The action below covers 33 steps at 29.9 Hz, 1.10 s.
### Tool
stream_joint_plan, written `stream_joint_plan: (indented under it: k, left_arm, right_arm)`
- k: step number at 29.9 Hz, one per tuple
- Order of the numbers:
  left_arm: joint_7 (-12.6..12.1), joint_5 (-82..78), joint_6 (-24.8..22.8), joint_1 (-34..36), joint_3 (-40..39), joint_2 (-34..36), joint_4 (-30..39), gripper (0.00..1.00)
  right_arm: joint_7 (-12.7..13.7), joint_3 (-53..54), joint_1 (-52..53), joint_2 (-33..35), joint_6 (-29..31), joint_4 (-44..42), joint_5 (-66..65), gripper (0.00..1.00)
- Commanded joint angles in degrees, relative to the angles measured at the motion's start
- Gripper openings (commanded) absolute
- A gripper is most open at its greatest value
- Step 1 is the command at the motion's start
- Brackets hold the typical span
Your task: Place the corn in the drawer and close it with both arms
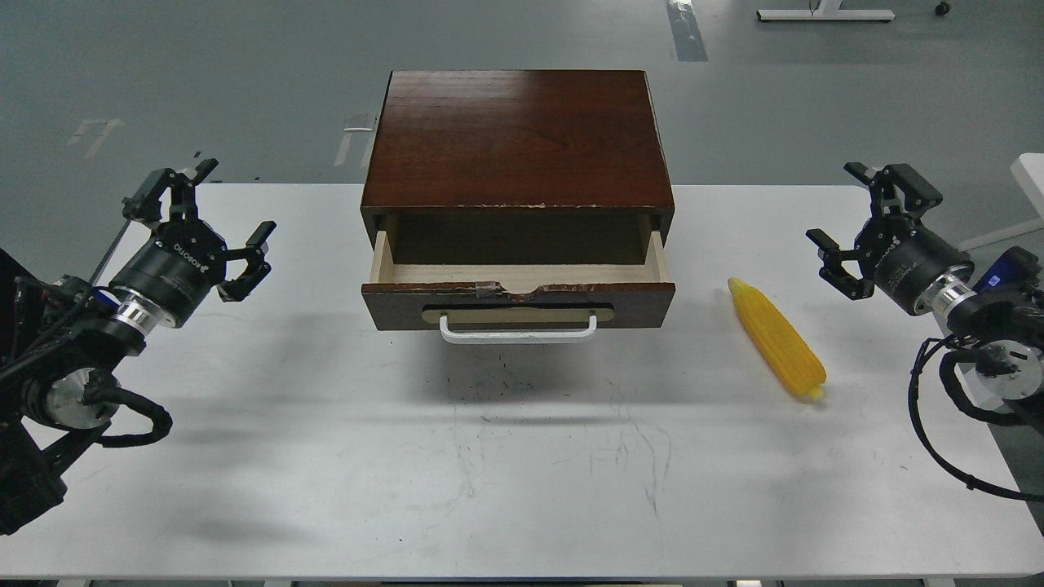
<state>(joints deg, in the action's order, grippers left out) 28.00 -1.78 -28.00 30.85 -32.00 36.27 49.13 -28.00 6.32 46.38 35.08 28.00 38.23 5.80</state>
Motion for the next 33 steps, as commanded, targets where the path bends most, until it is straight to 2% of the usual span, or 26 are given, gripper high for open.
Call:
stream_joint_plan:
  k: [1, 33]
  left_arm:
    - [0.00, -0.06, 0.00, 0.00, 0.01, 0.29, 0.09, 1.00]
    - [0.00, -0.24, 0.00, 2.11, 0.97, 0.47, -0.09, 1.00]
  right_arm:
    - [0.00, 0.01, -0.06, 0.07, 0.00, 0.00, 0.00, 1.00]
    - [0.00, -0.34, -0.07, 0.77, 0.00, 0.44, -0.97, 1.00]
